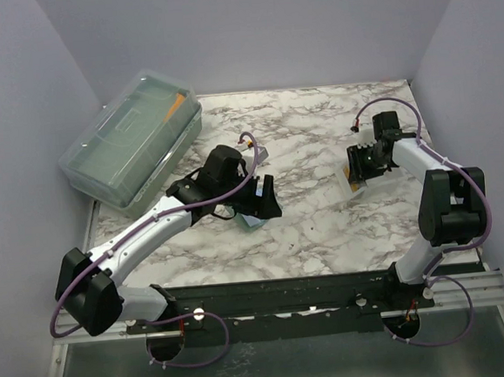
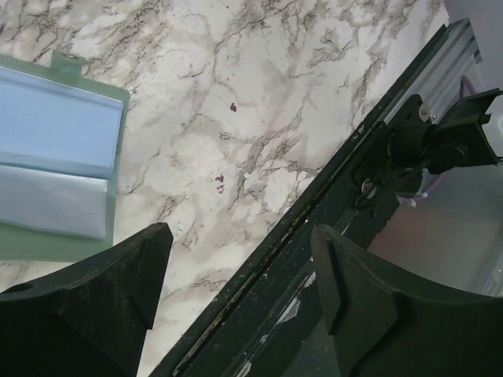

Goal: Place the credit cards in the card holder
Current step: Move the storage box to the corner of the board.

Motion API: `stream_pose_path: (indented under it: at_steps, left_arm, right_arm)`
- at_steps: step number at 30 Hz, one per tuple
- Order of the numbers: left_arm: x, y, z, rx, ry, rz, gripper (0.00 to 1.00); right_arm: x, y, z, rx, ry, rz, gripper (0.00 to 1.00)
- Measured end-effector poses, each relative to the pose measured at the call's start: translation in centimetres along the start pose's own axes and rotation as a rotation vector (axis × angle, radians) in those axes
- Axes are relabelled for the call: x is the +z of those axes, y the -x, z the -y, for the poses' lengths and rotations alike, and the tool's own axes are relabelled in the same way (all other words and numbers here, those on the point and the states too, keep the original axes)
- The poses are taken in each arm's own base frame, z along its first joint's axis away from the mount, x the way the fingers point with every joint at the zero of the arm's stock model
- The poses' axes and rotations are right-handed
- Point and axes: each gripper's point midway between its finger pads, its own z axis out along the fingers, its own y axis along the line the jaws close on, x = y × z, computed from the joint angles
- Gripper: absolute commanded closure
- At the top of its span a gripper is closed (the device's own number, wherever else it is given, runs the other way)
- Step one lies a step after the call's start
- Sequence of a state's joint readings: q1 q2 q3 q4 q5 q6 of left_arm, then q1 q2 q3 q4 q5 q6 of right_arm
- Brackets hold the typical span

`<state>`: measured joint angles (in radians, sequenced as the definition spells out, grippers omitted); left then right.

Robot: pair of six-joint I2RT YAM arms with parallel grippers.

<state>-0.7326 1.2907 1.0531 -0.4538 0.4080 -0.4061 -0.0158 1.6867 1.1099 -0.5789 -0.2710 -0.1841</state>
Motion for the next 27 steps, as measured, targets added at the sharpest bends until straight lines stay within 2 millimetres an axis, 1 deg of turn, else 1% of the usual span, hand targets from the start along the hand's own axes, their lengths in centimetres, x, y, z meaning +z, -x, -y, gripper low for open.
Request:
stream_pose_path:
  at_steps: [4, 6, 10, 16, 25, 27]
  left_arm:
    - [1.5, -1.0, -1.0, -0.071, -0.004, -0.065, 0.24]
    - [1.7, -1.0, -1.5, -0.099, -0.004, -0.075, 0.24]
    - [1.5, -0.4, -1.8, -0.123, -0.016, -0.061, 0.24]
    - [1.3, -0.1, -2.3, -0.141, -0.023, -0.050, 0.24]
    - [1.3, -0.1, -1.9, -0.145, -0.054, -0.054, 0.24]
    - [1.3, -0.1, -1.8, -0.145, -0.059, -0.053, 0.24]
  right_arm:
    - [0.0, 0.2, -0.3, 0.000, 0.004, 0.003, 0.52]
    - [-0.1, 0.5, -0.5, 0.000, 0.007, 0.007, 0.50]
    - [-0.2, 0.7, -1.1, -0.010, 0.018, 0.014, 0.48]
    - [-0.5, 1.2, -2.6, -0.022, 0.051, 0.032, 0.47]
    - [-0.3, 1.2, -4.4, -0.023, 0.062, 0.022, 0.47]
    - [-0.2, 1.1, -4.8, -0.026, 0.053, 0.014, 0.46]
